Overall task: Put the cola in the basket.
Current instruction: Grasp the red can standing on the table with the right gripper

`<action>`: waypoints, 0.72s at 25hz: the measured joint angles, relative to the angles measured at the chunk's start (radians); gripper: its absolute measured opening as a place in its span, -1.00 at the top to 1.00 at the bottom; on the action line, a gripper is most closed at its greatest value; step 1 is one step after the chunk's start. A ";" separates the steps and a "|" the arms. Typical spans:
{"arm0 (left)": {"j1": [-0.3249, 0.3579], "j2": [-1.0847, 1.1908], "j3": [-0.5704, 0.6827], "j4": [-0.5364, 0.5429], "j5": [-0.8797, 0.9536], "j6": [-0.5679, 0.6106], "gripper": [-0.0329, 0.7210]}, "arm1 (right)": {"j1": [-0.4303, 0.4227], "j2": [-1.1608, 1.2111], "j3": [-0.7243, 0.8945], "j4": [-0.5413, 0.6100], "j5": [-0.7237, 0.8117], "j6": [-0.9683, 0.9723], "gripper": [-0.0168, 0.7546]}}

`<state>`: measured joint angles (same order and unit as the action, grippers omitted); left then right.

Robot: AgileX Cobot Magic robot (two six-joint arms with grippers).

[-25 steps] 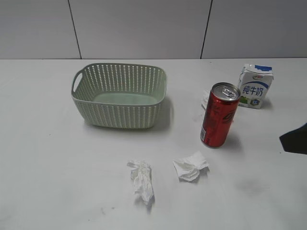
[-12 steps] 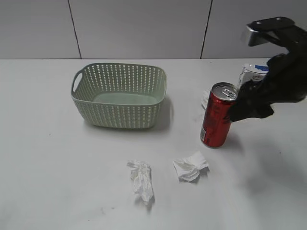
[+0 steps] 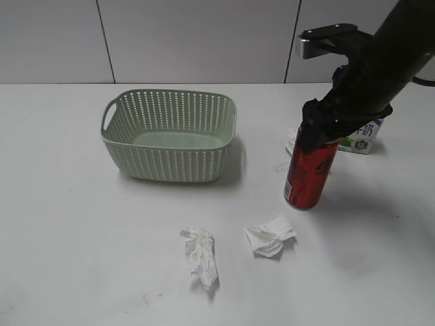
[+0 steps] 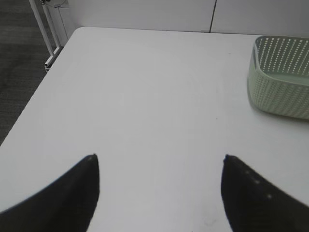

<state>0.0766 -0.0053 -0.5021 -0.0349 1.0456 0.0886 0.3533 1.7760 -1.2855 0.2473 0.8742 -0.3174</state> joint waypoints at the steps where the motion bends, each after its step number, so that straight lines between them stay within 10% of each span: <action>1: 0.000 0.000 0.000 0.000 0.000 0.000 -0.66 | 0.000 0.012 -0.004 0.000 0.004 0.000 -0.81; 18: 0.000 0.000 0.000 0.000 0.000 0.000 -0.66 | 0.001 0.098 -0.049 0.004 -0.026 0.001 -0.56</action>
<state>0.0766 -0.0053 -0.5021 -0.0349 1.0456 0.0886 0.3543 1.8744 -1.3346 0.2512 0.8481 -0.3166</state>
